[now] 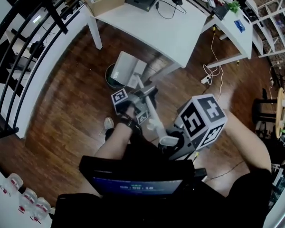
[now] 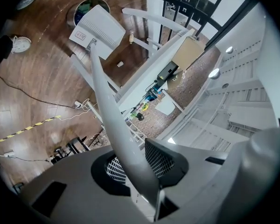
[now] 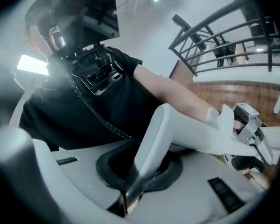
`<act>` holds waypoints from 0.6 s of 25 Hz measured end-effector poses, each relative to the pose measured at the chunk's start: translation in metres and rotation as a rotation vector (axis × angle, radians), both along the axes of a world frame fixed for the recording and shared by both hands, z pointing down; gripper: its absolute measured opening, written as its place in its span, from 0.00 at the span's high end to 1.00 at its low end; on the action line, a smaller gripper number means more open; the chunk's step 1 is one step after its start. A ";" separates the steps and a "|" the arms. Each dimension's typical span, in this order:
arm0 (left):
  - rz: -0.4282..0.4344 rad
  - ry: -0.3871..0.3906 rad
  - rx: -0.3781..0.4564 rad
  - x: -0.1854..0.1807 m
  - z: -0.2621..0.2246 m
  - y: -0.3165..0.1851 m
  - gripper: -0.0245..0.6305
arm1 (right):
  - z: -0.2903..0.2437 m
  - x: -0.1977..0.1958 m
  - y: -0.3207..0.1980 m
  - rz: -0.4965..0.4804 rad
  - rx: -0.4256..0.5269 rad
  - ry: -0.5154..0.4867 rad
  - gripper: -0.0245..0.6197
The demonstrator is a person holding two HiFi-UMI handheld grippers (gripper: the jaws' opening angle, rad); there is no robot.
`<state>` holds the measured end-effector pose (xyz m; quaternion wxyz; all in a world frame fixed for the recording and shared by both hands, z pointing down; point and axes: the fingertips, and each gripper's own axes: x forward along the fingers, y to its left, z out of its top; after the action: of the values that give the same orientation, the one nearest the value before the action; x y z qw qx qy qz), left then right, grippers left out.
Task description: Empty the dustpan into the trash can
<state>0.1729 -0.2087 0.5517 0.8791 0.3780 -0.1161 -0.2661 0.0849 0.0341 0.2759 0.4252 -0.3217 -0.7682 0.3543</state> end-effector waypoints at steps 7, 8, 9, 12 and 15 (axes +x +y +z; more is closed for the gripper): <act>0.004 -0.066 0.029 0.012 -0.003 -0.006 0.84 | -0.007 0.029 -0.010 0.133 0.019 -0.171 0.93; 0.006 -0.076 0.031 0.013 -0.002 -0.008 0.84 | -0.007 0.033 -0.012 0.144 0.019 -0.197 0.93; 0.007 -0.087 0.034 0.014 -0.001 -0.009 0.84 | -0.007 0.037 -0.014 0.156 0.019 -0.219 0.93; 0.014 -0.119 0.040 0.016 0.001 -0.009 0.84 | -0.007 0.045 -0.015 0.184 0.018 -0.270 0.93; 0.028 -0.149 0.043 0.020 0.004 -0.010 0.84 | -0.007 0.055 -0.018 0.203 0.019 -0.306 0.92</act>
<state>0.1929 -0.2189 0.5561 0.8633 0.4172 -0.1702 -0.2275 0.1400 0.0164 0.2688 0.2686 -0.2888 -0.8557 0.3351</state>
